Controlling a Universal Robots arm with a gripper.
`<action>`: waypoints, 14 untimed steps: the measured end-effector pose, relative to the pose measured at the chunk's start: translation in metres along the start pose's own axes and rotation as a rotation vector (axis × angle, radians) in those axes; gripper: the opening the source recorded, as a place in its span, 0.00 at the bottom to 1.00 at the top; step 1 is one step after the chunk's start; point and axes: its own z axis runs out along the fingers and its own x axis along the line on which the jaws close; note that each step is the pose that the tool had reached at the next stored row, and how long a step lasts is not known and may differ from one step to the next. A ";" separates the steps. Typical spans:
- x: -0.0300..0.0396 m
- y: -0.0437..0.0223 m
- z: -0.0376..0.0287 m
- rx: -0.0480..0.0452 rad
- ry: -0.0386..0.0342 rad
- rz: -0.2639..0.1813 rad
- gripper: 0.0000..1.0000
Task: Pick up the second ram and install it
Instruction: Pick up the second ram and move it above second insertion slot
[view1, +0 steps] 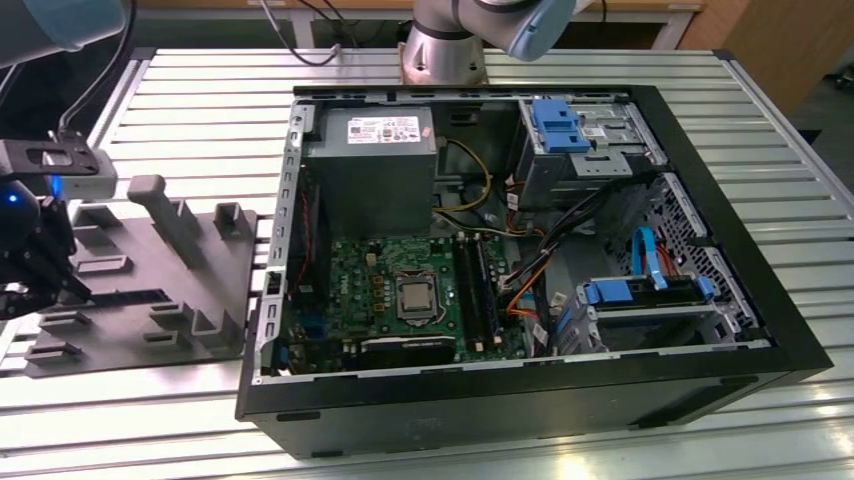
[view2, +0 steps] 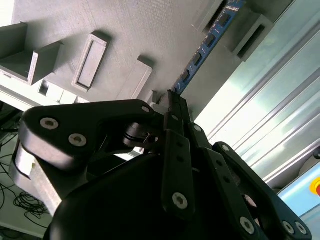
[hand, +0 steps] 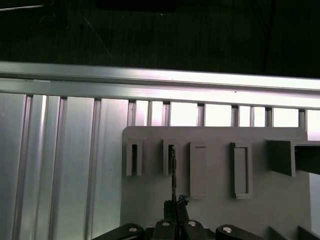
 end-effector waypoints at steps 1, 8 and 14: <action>0.0000 0.0000 -0.0009 -0.0001 0.0000 0.000 0.11; -0.0002 0.0003 -0.0060 -0.0001 0.0000 0.000 0.11; -0.0003 0.0004 -0.0102 0.0000 -0.0001 0.000 0.11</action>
